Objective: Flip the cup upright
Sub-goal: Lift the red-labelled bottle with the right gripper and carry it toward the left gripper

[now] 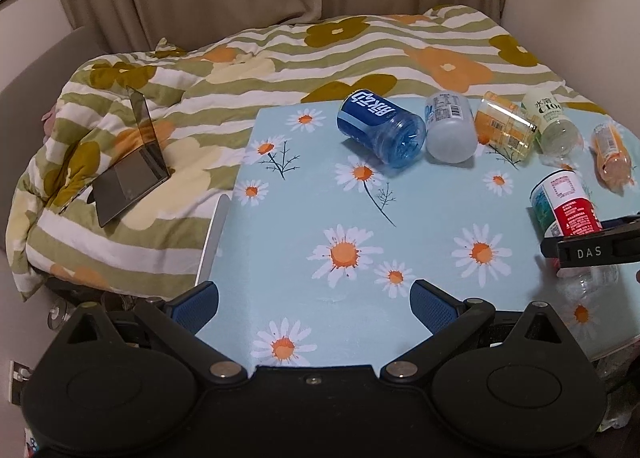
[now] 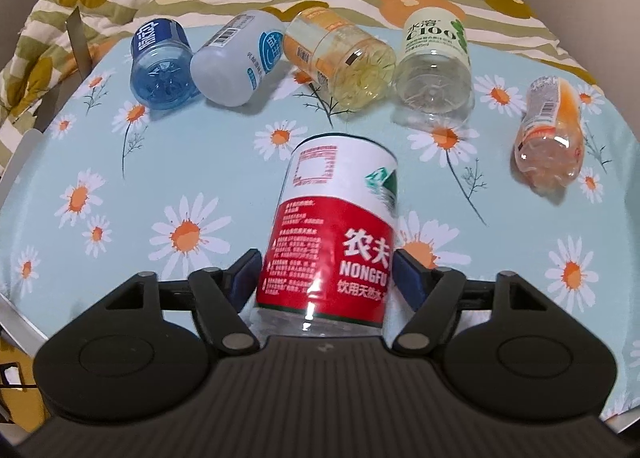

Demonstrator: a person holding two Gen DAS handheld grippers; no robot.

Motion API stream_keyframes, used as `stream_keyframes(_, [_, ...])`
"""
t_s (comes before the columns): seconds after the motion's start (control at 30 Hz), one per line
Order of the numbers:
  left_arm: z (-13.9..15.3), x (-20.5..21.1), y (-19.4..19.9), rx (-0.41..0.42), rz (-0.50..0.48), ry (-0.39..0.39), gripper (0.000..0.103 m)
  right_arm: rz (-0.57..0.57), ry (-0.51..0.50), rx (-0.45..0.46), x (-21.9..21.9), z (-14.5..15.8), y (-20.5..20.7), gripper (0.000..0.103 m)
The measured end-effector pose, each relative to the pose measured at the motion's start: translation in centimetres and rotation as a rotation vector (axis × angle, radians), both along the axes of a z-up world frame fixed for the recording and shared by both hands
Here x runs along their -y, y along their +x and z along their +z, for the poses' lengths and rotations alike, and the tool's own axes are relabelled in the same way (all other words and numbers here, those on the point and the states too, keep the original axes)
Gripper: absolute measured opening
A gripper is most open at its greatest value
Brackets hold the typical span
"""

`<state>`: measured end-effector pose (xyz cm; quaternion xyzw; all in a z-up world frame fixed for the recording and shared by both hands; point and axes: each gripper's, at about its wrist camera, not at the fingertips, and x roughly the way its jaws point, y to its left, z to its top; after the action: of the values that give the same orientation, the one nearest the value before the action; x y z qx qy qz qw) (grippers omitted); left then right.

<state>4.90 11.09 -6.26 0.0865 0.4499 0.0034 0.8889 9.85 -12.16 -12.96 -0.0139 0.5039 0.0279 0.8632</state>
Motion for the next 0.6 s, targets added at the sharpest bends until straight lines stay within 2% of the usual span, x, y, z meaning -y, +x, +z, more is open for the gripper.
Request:
stream_keyframes(0.07, [0.1,0.1,0.2,-0.001,-0.008,0.003,0.103,-0.003,-0.005,0.007,0.0,0.2,0.0,0.103])
stream_keyframes(0.27, [0.7,1.5,0.8,0.0,-0.034,-0.021,0.103,-0.005,0.086,-0.001,1.6,0.9,0.0,0.103])
stream_keyframes(0.4, [1.9,3.3,1.4,0.013,-0.043,-0.046,0.103,0.004,0.138,0.022,3.3,2.4,-0.8,0.103])
stream_keyframes(0.5, [2.6,5.1,2.3,0.0,-0.06,-0.082,0.103,-0.006,0.152,0.052,5.3,3.9,-1.8,0.103])
stream_keyframes(0.6, [3.3,7.7,3.2,-0.002,-0.08,-0.102,0.103,-0.017,0.181,0.034,8.0,4.9,-2.5,0.103])
